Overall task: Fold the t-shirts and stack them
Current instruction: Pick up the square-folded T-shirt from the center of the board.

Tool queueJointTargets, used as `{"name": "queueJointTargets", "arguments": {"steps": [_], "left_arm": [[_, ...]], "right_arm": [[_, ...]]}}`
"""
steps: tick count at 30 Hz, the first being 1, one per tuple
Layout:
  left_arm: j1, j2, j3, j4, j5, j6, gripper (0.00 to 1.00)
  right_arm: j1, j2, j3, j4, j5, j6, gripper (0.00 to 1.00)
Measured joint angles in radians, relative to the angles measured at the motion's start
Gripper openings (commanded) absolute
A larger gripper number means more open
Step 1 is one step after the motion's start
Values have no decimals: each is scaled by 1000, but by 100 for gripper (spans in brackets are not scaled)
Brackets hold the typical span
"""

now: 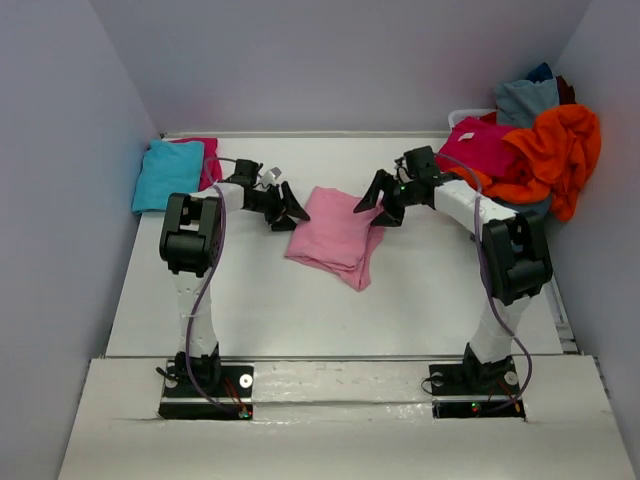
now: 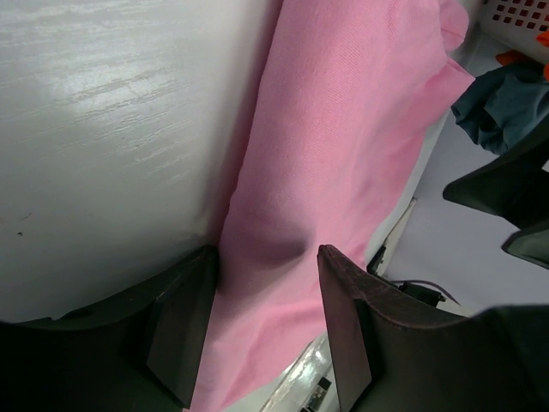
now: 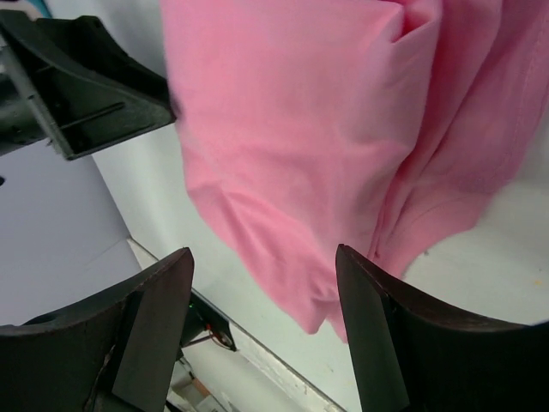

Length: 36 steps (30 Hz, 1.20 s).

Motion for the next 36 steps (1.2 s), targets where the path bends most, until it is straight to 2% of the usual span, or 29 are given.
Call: {"name": "queueJointTargets", "arguments": {"steps": [11, 21, 36], "left_arm": [[0, 11, 0, 8, 28, -14, 64], [0, 19, 0, 19, 43, -23, 64], [1, 43, 39, -31, 51, -1, 65]], "right_arm": [[11, -36, 19, -5, -10, -2, 73], [30, 201, 35, 109, -112, 13, 73], [32, 189, -28, 214, -143, 20, 73]]}}
